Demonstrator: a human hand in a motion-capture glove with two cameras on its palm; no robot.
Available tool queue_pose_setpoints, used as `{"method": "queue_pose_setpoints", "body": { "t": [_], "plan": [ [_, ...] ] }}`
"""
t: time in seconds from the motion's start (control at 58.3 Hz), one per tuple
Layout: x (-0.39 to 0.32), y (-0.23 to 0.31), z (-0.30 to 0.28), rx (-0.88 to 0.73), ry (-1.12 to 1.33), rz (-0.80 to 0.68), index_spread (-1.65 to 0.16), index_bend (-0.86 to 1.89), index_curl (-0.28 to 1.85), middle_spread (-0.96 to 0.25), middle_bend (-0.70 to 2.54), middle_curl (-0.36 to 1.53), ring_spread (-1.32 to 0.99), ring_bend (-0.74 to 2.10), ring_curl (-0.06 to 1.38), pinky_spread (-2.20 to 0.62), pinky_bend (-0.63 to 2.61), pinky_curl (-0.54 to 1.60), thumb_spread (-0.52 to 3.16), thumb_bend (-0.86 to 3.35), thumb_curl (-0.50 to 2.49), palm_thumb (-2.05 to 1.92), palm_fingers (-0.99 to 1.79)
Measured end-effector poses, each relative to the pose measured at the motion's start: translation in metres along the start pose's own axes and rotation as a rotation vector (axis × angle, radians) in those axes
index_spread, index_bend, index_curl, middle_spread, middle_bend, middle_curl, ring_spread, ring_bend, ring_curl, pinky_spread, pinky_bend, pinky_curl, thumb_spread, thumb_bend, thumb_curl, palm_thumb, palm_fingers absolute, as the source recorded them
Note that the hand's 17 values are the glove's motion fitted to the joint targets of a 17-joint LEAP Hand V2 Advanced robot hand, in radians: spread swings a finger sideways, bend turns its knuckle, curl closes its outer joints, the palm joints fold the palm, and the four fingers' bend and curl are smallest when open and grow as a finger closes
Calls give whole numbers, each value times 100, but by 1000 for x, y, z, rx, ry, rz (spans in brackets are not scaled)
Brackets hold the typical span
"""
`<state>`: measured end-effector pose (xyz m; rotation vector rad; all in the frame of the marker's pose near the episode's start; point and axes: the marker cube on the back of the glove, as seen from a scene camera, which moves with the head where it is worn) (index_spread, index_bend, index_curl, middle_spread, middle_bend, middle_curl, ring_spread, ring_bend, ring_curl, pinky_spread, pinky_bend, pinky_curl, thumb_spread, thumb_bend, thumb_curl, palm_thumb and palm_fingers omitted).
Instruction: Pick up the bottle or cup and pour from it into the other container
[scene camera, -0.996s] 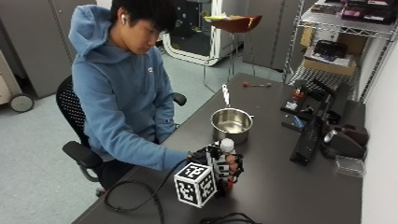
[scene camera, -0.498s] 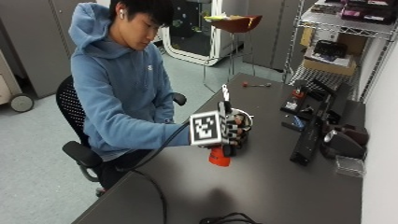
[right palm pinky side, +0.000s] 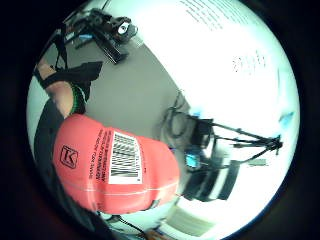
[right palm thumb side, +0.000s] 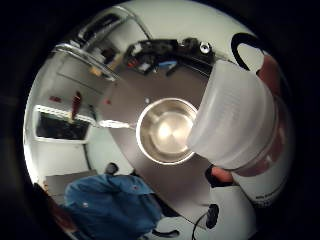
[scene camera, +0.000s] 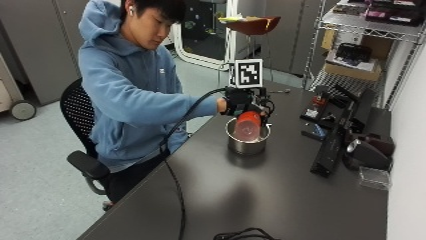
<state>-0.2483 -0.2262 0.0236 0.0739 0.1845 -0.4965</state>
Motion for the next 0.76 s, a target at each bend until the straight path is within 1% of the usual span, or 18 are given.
{"method": "queue_pose_setpoints", "body": {
  "t": [0.12, 0.24, 0.309, 0.446, 0.566, 0.755],
  "plan": [
    [-31, -13, 0, -106, 371, -95, -8, 15, 39, -4, 29, 51, -11, 50, 44, -15, 55, 36, 27, -4, 68, 102, 117],
    [-67, -25, 6, -198, 624, -171, -9, 15, 39, -4, 29, 51, -11, 49, 45, -16, 55, 36, 27, -4, 69, 101, 117],
    [-87, -33, 13, -224, 733, -190, -9, 14, 39, -4, 29, 52, -12, 49, 45, -17, 54, 36, 27, -4, 69, 101, 117],
    [-110, -42, 24, -276, 770, -195, -10, 14, 39, -5, 29, 52, -13, 49, 45, -18, 54, 36, 29, -4, 69, 99, 116],
    [-108, -42, 26, -307, 772, -181, -11, 13, 38, -5, 28, 52, -14, 49, 45, -18, 53, 37, 32, -4, 69, 98, 116],
    [-110, -46, 27, -313, 738, -155, -12, 13, 37, -5, 29, 52, -14, 49, 45, -19, 53, 37, 36, -4, 69, 96, 116]
  ]
}}
